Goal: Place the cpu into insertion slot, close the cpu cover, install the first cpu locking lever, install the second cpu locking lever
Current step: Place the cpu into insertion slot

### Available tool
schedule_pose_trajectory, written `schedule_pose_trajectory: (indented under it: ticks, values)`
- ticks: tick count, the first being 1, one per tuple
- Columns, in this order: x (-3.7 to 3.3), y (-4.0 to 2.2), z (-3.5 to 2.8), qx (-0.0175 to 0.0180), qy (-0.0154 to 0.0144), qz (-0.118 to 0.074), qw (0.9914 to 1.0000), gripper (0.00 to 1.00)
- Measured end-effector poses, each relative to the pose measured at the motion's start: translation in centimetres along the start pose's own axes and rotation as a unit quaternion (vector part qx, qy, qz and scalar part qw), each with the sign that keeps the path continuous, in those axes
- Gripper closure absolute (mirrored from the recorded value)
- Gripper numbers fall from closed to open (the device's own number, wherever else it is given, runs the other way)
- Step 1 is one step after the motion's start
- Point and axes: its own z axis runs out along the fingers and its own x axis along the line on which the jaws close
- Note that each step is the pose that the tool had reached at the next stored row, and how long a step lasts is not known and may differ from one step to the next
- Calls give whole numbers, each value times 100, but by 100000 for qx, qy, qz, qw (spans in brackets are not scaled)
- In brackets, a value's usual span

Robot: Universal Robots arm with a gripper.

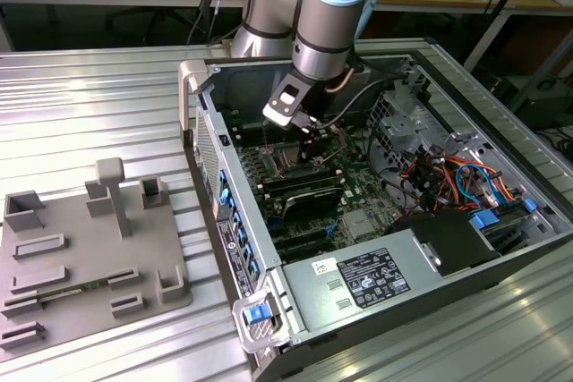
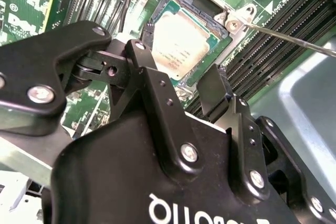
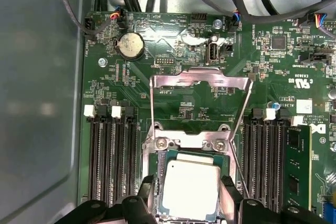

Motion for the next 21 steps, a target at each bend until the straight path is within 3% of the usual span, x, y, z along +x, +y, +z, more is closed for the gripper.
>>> schedule_pose_trajectory:
  ticks: [14, 21]
  values:
    - [-23, -1, 8, -4, 10, 64, 100000, 39]
    - [-25, -3, 59, 93, 6, 70, 100000, 39]
